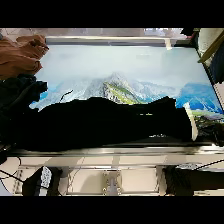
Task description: Fold the clothes and pants, and hang the long-sleeved shirts on hangers.
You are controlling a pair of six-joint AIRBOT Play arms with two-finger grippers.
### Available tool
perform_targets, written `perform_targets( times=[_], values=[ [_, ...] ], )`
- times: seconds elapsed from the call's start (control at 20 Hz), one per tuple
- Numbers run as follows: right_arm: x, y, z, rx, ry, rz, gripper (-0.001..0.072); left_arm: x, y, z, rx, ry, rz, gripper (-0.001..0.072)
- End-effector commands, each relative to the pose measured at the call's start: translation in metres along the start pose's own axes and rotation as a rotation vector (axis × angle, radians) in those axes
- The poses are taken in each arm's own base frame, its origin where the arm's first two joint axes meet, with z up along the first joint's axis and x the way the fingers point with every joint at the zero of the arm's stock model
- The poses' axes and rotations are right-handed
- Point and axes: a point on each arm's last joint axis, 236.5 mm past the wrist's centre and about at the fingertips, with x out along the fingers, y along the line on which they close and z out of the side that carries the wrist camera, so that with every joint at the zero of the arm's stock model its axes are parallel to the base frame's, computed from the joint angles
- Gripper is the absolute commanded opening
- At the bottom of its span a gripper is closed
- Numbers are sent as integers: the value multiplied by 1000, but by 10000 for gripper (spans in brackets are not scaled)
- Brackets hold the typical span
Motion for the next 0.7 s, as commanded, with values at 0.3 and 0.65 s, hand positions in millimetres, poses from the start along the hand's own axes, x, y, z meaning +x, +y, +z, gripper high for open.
perform_targets(
  times=[0.3,0.65],
  values=[
    [52,14,-12,-94,148,7,440,0,0,-1,0,5,1,26],
    [58,29,-51,-135,338,40,359,0,3,-1,7,5,12,26]
  ],
)
